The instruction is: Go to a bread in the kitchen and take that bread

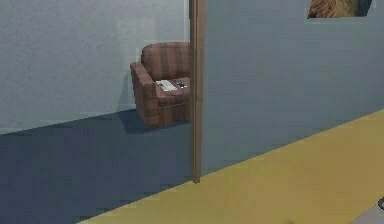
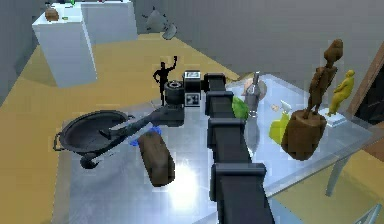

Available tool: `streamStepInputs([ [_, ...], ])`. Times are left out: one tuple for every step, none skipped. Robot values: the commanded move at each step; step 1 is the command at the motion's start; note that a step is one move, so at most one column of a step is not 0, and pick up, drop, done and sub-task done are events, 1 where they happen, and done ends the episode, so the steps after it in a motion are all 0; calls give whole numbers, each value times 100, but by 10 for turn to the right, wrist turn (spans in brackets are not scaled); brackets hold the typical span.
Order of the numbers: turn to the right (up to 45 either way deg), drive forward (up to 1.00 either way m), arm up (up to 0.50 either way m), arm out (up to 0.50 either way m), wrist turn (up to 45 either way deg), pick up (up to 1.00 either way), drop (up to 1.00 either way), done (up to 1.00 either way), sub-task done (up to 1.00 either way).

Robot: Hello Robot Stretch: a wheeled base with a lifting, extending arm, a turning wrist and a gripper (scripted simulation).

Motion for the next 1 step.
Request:
streamStepInputs([
  [0, 0, 0, 0, 450, 0, 0, 0, 0],
])
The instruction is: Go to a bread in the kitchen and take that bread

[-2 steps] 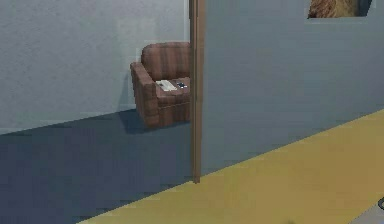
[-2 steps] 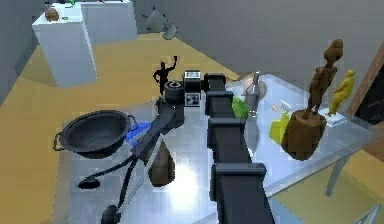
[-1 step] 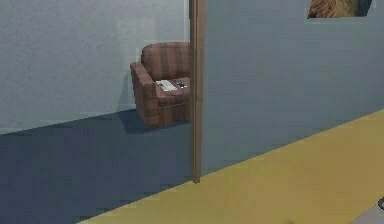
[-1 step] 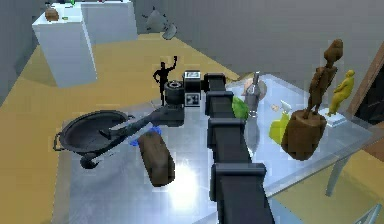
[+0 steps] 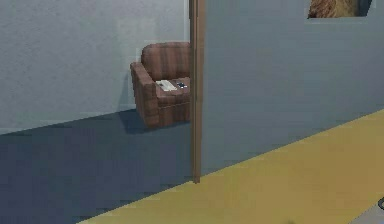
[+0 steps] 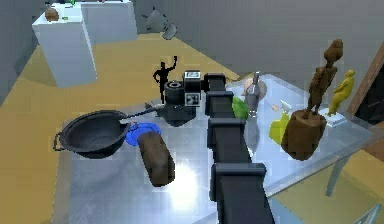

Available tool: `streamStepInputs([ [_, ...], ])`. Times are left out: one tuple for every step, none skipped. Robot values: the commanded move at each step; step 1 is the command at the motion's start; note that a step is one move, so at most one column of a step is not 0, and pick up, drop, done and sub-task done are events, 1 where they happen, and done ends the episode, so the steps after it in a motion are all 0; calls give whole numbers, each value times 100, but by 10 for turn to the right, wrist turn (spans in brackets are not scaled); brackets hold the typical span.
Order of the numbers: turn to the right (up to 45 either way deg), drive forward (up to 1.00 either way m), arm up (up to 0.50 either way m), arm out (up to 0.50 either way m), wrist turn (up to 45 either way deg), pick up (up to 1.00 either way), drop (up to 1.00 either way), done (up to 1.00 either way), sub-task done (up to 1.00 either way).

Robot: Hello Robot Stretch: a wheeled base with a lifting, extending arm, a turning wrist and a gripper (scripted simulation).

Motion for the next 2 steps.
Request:
streamStepInputs([
  [0, 0, 0, 0, 30, 0, 0, 0, 0],
  [0, 0, -30, 0, 0, 0, 0, 0, 0],
])
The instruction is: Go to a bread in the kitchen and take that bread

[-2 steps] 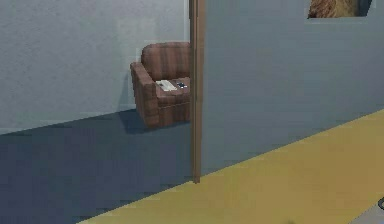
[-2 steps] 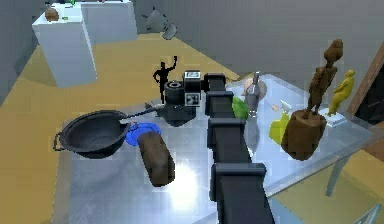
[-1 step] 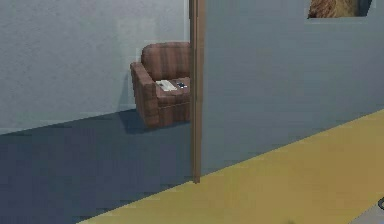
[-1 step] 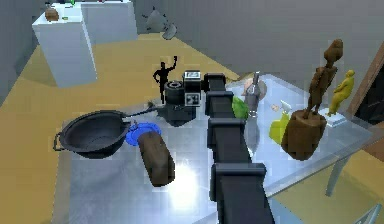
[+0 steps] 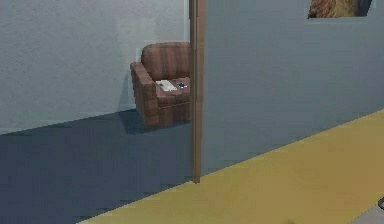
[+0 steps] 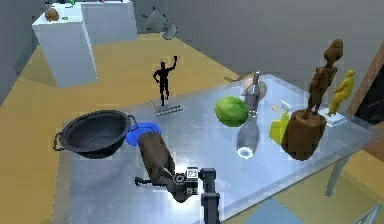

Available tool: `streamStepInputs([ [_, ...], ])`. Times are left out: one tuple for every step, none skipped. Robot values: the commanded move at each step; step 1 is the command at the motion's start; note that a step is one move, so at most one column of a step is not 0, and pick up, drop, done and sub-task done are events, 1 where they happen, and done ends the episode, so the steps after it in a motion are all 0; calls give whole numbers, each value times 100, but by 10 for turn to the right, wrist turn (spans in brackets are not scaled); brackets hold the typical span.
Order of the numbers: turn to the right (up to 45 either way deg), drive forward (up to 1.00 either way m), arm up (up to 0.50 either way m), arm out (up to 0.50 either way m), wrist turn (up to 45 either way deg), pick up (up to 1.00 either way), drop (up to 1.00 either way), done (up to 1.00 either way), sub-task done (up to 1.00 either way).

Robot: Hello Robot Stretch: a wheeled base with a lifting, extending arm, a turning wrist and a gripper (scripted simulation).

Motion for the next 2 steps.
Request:
streamStepInputs([
  [0, 0, 0, 0, 0, 100, 0, 0, 0],
  [0, 0, 10, 0, 0, 0, 0, 0, 0],
])
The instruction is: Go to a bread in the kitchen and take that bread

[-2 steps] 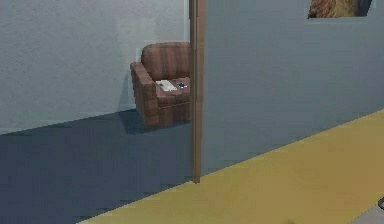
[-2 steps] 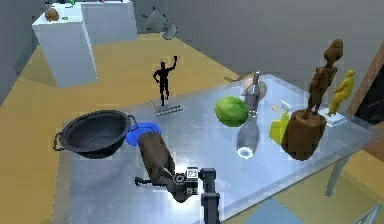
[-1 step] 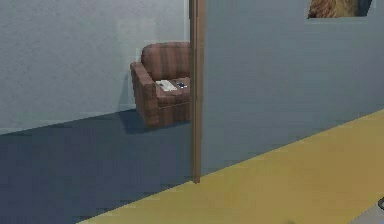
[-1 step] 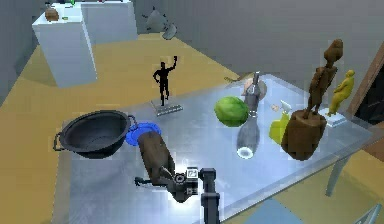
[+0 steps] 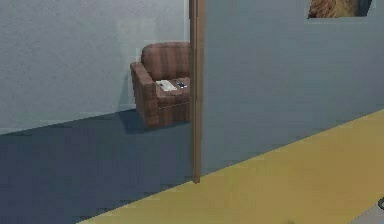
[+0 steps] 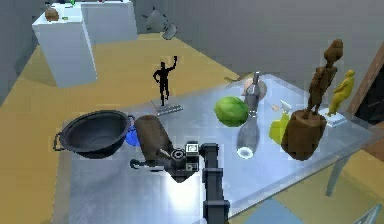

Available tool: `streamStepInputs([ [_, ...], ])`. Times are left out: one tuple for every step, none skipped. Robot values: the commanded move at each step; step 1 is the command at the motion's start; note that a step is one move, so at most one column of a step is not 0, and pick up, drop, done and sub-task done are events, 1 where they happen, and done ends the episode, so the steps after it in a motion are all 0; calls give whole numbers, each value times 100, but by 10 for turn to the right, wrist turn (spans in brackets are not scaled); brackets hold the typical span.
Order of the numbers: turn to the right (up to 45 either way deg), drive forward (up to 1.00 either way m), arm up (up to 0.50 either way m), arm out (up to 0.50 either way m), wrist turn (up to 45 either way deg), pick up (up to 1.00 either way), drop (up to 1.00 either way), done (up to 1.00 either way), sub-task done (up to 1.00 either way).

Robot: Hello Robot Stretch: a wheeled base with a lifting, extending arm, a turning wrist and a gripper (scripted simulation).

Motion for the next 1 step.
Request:
streamStepInputs([
  [0, 0, 0, 0, 0, 0, 0, 100, 0],
])
